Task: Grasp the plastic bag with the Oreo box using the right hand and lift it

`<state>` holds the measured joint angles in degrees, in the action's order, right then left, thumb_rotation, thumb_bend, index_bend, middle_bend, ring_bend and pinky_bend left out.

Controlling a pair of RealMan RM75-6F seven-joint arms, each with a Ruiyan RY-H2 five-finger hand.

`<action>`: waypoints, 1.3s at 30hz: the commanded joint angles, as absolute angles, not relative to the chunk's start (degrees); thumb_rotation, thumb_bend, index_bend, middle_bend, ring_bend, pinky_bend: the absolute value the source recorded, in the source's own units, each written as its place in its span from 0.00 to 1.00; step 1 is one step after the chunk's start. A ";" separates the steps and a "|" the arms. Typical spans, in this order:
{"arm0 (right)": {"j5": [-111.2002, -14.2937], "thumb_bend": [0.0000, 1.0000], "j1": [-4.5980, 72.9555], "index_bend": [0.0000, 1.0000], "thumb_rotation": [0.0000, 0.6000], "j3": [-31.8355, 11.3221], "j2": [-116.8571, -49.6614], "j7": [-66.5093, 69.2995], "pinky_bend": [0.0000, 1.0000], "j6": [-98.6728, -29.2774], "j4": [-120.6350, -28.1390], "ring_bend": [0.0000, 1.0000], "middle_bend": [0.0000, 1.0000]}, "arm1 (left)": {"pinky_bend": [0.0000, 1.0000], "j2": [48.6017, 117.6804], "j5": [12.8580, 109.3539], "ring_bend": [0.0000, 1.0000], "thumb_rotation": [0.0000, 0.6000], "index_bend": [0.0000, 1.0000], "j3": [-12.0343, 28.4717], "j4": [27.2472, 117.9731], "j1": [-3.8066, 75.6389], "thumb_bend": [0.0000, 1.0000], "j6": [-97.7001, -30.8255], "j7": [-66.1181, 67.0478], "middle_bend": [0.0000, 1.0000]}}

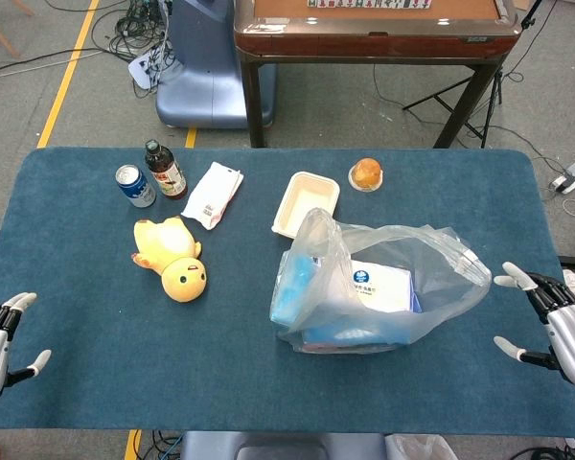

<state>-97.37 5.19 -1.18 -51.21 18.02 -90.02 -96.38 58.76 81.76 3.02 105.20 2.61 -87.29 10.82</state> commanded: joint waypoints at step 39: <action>-108.64 0.00 21.95 0.02 0.94 -1.09 -45.35 34.24 0.10 -77.42 -99.99 0.04 0.12 | 0.14 58.04 81.40 0.18 1.00 0.18 2.39 106.90 0.95 0.18 -88.47 11.54 0.17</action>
